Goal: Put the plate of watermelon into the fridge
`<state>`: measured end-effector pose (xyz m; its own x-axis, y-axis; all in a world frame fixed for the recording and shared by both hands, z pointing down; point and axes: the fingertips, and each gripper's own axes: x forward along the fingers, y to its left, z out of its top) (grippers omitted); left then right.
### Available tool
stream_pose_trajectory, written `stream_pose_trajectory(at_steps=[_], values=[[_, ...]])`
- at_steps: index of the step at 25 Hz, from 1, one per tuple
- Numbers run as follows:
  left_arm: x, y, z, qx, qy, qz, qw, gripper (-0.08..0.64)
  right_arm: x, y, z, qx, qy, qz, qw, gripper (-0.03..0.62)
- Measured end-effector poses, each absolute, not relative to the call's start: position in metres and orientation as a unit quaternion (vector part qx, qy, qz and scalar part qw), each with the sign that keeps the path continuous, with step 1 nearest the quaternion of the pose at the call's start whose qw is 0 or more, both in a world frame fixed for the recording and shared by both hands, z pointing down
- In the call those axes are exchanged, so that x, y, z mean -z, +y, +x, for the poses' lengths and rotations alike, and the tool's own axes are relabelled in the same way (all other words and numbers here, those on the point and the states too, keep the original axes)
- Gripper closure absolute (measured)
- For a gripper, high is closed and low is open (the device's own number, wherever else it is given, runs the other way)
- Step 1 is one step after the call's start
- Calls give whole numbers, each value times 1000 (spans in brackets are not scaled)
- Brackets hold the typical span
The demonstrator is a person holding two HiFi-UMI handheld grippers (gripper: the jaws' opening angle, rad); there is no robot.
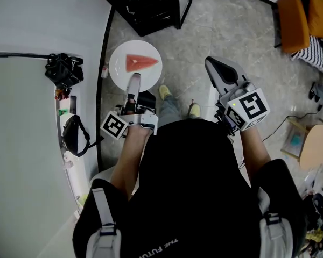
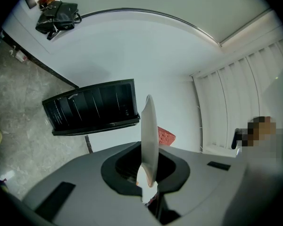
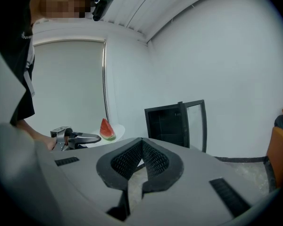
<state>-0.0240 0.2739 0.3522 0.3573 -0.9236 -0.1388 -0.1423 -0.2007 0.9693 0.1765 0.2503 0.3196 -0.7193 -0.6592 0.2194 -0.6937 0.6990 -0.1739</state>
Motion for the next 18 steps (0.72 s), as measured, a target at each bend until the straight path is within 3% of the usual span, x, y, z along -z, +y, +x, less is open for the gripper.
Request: stream_pose_trajectory(at_steps=[18], values=[[-363, 174, -90, 403, -386, 662, 501, 540, -325, 153, 101, -125, -916, 371, 94, 584]])
